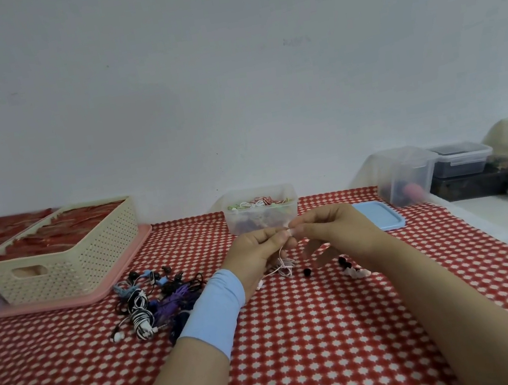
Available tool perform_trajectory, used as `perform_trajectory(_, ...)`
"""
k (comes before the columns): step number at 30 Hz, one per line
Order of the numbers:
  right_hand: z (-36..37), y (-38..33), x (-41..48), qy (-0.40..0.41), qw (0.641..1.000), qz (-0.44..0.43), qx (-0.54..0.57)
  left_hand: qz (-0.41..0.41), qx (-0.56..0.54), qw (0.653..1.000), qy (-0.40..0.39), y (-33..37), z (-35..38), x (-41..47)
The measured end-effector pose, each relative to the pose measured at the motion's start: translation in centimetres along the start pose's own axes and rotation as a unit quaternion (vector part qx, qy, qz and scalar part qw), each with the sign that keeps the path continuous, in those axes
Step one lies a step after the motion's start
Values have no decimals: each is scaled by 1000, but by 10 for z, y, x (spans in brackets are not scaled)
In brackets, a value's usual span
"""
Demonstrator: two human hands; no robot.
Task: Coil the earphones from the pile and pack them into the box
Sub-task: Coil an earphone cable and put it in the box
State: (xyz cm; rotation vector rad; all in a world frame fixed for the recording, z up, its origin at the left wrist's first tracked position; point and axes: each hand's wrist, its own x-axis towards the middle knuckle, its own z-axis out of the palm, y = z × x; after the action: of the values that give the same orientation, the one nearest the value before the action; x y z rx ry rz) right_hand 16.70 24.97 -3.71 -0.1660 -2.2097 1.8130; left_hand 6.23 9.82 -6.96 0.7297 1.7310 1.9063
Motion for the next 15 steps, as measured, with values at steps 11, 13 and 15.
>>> perform_trajectory(11,3,3,2,57,998,-27,-26,52,107,992,49,2,5,0)
perform_trajectory(13,3,2,3,59,998,-19,-21,60,144,986,56,3,4,-1)
perform_trajectory(15,1,1,2,46,999,-8,-24,64,166,983,50,4,4,-2)
